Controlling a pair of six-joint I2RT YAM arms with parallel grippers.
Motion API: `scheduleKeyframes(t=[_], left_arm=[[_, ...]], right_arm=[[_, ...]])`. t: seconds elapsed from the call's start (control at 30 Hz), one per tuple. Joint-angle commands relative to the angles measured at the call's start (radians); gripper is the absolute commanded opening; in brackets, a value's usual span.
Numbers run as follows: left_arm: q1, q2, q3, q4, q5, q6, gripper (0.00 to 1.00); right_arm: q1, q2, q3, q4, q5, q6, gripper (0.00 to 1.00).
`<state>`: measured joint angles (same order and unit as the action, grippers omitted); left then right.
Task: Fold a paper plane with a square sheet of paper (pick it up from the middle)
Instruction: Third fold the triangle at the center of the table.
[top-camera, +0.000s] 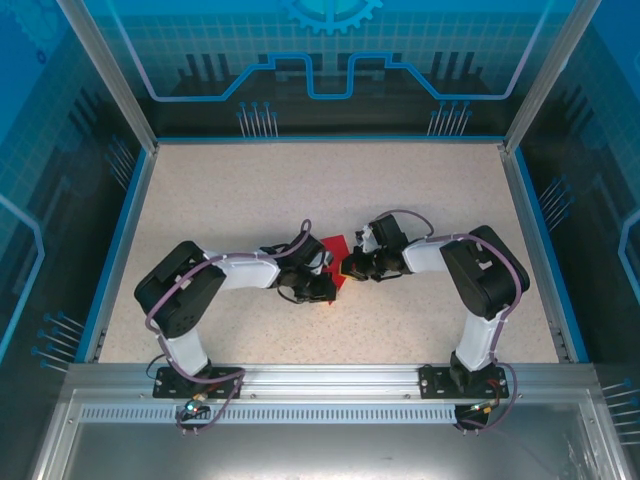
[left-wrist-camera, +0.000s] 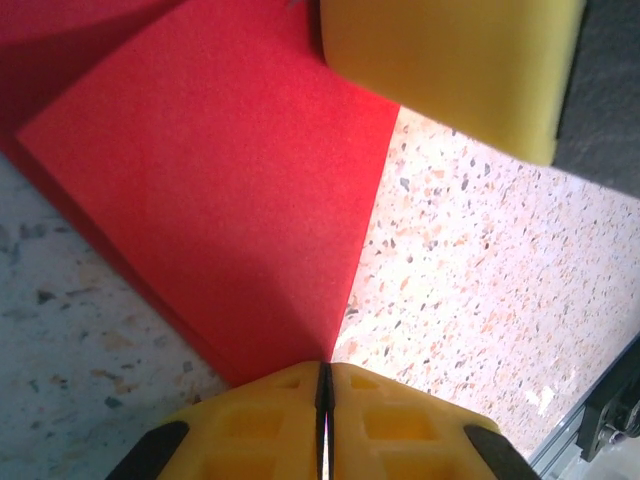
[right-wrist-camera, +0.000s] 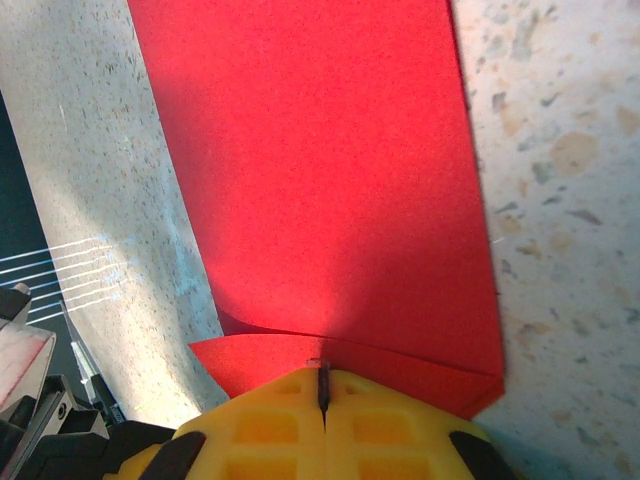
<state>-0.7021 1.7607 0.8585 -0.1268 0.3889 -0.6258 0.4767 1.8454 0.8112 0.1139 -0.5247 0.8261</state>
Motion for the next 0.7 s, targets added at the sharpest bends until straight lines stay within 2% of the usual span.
scheduleKeyframes(t=[0.0, 0.17, 0.3, 0.5, 0.67], left_arm=[[-0.027, -0.018, -0.038, -0.113, 0.010, 0.014, 0.11], [-0.033, -0.037, -0.037, -0.124, -0.012, 0.017, 0.11], [-0.033, -0.081, -0.029, -0.114, -0.070, 0.004, 0.10], [-0.040, -0.150, -0.065, 0.040, -0.160, -0.100, 0.11], [-0.090, -0.136, -0.078, 0.148, -0.184, -0.150, 0.11]], right_arm=[[-0.001, 0.102, -0.035, -0.113, 0.154, -0.010, 0.00], [-0.001, 0.100, -0.033, -0.117, 0.155, -0.012, 0.00], [-0.001, 0.097, -0.037, -0.110, 0.157, -0.003, 0.00], [-0.005, 0.031, -0.096, -0.074, 0.245, 0.065, 0.00], [-0.005, -0.057, -0.175, 0.000, 0.333, 0.182, 0.00]])
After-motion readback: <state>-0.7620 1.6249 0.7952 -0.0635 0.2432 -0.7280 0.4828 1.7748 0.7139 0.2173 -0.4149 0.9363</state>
